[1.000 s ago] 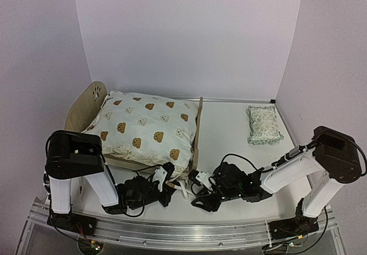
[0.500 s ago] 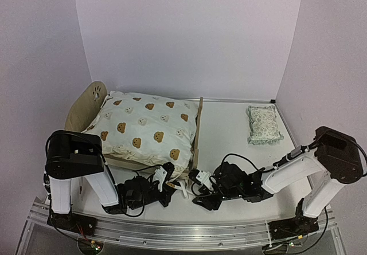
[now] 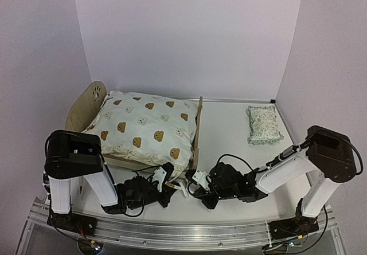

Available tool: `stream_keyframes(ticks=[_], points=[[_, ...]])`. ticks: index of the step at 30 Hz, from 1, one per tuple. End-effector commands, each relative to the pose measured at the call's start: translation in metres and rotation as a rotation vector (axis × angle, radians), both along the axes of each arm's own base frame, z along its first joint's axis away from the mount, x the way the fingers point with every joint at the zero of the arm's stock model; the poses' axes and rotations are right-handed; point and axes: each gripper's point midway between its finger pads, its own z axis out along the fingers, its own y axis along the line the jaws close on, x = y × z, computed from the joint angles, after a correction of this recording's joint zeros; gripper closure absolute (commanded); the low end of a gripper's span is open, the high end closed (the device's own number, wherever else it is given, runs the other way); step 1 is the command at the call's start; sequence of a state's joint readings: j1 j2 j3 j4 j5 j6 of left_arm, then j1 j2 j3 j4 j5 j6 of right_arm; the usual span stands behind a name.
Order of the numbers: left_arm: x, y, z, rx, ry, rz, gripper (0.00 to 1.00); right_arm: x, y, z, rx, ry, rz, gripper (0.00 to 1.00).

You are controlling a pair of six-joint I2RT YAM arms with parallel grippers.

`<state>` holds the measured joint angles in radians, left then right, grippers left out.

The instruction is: Set up the pet bed

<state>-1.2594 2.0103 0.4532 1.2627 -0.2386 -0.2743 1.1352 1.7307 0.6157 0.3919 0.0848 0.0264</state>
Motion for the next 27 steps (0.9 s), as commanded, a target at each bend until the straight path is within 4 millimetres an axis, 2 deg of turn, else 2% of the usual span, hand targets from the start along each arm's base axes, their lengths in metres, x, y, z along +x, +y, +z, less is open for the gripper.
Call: stream_keyframes(ticks=[1, 8, 12, 15, 19, 23, 27], points=[[-0.001, 0.014, 0.004, 0.007, 0.060, 0.030, 1.00, 0.015, -0.012, 0.018, 0.008, -0.055, -0.098, 1.00], [-0.007, 0.046, -0.011, 0.105, 0.157, 0.090, 1.00, 0.027, -0.035, 0.054, 0.008, -0.152, -0.183, 1.00], [-0.010, 0.062, -0.017, 0.184, 0.195, 0.117, 1.00, 0.037, -0.052, 0.064, -0.037, -0.210, -0.245, 1.00], [-0.009, 0.075, -0.013, 0.215, 0.204, 0.150, 1.00, 0.046, -0.068, 0.068, -0.058, -0.232, -0.310, 1.00], [-0.012, 0.083, -0.012, 0.262, 0.197, 0.146, 1.00, 0.054, -0.089, 0.068, -0.051, -0.206, -0.384, 1.00], [-0.008, 0.090, -0.012, 0.298, 0.199, 0.179, 1.00, 0.061, -0.103, 0.066, -0.031, -0.165, -0.440, 1.00], [0.001, 0.099, -0.004, 0.303, 0.188, 0.229, 1.00, 0.069, -0.116, 0.066, -0.026, -0.141, -0.498, 1.00]])
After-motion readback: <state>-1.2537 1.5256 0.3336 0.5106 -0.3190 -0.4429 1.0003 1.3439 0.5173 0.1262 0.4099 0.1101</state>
